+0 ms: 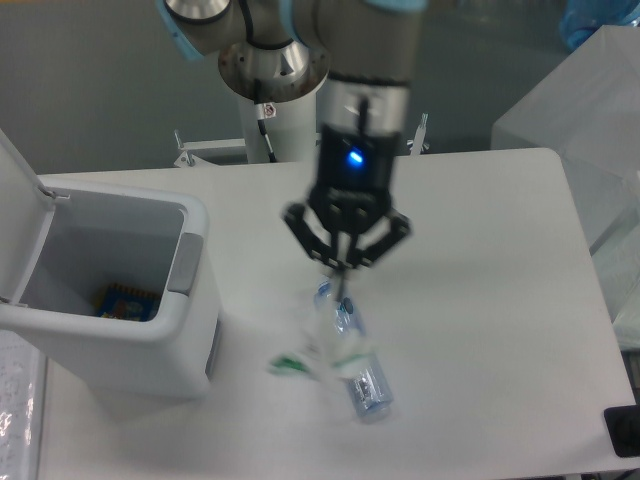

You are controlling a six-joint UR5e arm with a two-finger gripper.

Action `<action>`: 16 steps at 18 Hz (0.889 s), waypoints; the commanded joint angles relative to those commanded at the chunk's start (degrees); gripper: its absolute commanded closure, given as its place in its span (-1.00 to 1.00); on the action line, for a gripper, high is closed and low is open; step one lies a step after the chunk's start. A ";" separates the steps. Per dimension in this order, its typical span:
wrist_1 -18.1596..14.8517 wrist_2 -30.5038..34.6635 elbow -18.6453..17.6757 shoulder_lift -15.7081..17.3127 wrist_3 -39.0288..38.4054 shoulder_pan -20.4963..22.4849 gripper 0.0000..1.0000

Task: Place the trash in the trash can
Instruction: 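Lift the held wrapper and carry it over the white trash bin, then open the gripper to drop the wrapper into the bin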

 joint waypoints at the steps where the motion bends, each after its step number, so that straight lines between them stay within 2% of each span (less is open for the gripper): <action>1: 0.09 0.09 -2.02 1.85 0.09 -1.49 1.00; 3: 0.09 0.09 -5.80 5.54 1.57 -3.95 1.00; 5: 0.09 0.09 -7.92 7.66 2.99 -6.33 1.00; 7: 0.09 0.09 -8.45 7.58 2.99 -8.61 0.98; 9: 0.09 0.09 -8.45 7.23 2.99 -10.02 0.84; 11: 0.09 0.09 -8.63 6.96 3.08 -11.52 0.39; 12: 0.18 0.09 -8.63 6.53 3.08 -11.70 -0.24; 13: 0.26 0.09 -8.54 6.17 3.16 -11.70 -0.95; 16: 0.18 0.35 -9.07 5.73 3.08 -11.61 -1.00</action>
